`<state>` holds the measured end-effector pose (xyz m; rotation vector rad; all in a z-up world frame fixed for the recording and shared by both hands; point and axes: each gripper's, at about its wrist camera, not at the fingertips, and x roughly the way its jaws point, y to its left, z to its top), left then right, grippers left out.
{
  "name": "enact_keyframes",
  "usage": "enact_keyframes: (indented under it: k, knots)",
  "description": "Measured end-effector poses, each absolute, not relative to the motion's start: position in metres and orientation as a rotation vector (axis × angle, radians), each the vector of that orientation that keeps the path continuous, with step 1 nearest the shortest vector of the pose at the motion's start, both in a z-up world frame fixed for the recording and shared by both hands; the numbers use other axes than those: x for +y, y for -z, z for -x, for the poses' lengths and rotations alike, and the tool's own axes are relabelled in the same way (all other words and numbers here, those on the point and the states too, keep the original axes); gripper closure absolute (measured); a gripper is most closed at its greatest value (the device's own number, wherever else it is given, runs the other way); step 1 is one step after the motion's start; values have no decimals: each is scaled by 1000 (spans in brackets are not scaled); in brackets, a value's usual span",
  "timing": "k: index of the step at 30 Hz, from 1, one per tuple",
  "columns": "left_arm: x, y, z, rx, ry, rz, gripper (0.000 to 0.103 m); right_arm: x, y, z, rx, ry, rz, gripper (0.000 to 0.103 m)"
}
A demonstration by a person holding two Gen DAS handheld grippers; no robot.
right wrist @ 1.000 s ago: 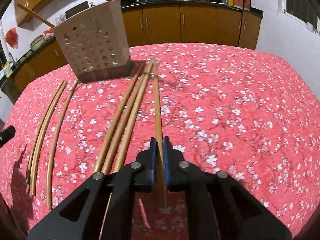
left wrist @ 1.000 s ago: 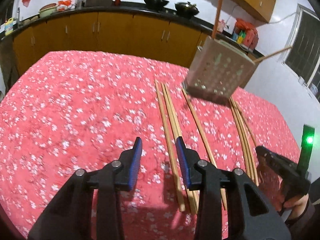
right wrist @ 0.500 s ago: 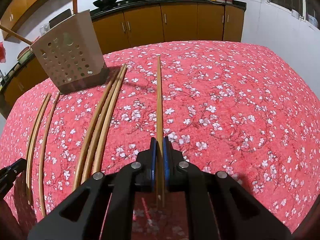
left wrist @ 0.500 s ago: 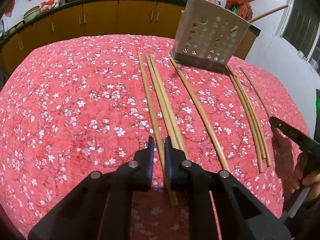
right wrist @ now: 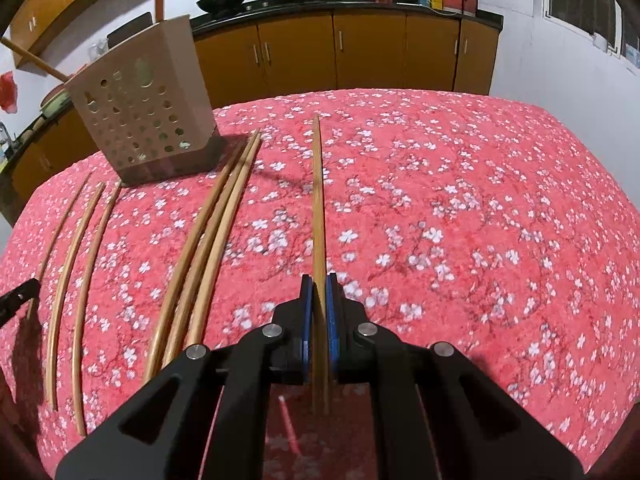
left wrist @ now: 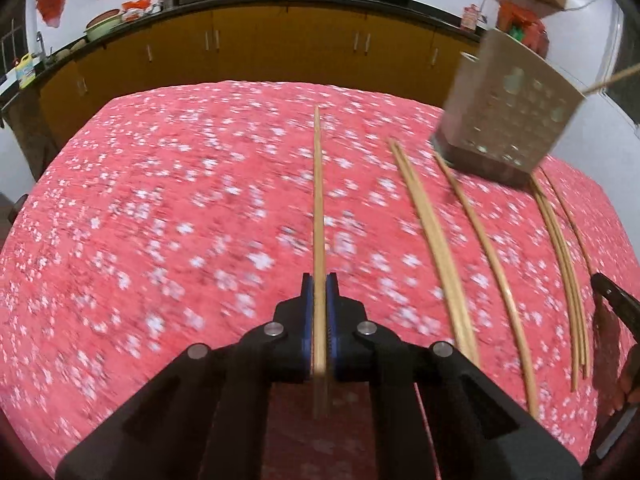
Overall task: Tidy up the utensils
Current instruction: 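Lift the held chopsticks upright with both tools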
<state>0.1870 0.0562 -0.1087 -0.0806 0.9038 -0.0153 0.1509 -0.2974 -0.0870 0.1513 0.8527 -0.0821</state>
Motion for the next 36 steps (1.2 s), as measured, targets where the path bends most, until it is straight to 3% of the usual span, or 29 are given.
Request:
enact_keyframes:
  k: [36]
  knots:
    - [61, 104, -170, 885, 25, 63, 93, -299, 89, -150, 852, 65, -145, 95]
